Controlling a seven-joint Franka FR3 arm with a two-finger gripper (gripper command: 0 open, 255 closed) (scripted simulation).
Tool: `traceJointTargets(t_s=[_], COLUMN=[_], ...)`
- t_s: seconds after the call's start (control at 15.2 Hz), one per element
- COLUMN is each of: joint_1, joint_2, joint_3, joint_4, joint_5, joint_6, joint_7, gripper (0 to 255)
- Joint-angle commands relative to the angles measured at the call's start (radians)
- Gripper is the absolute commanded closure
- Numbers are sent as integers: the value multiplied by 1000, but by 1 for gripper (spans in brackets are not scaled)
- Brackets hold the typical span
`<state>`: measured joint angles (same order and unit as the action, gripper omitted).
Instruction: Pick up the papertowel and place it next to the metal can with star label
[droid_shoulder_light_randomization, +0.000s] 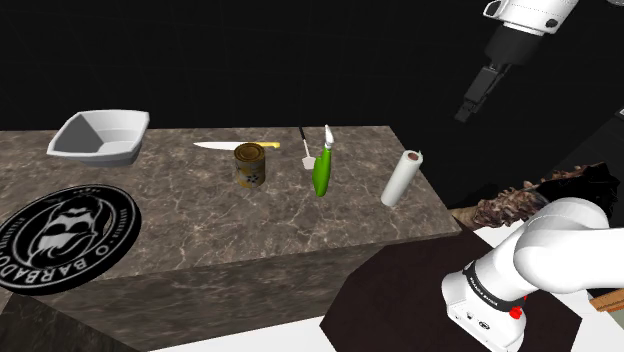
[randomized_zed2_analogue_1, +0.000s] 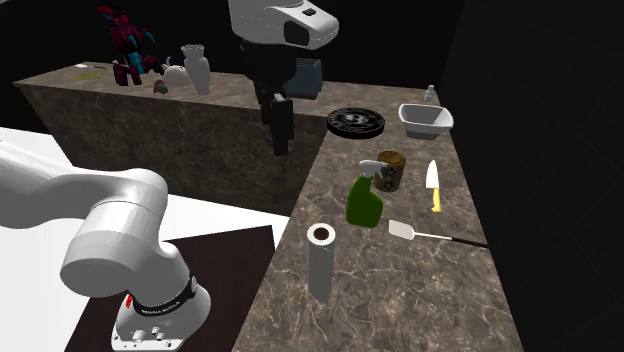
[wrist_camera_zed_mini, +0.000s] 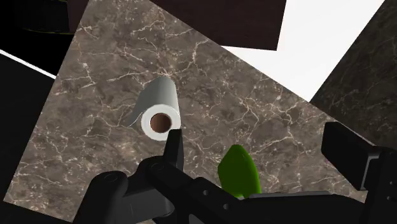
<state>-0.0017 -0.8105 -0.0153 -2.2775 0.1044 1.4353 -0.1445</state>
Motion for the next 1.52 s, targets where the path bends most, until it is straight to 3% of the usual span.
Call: traceJointTargets(t_s=[0.0,0.53,1.06,1.45], joint_1=[0,42,72,70], joint_2=[0,74,255,290], joint_3=[0,-39,-84,-90], joint_4=[0,-196,-306,-363], joint_5=[0,-101,-195,-200], joint_6=[0,285,603,696], joint_7=[0,-226,-420,-419], gripper=[0,0,0,0])
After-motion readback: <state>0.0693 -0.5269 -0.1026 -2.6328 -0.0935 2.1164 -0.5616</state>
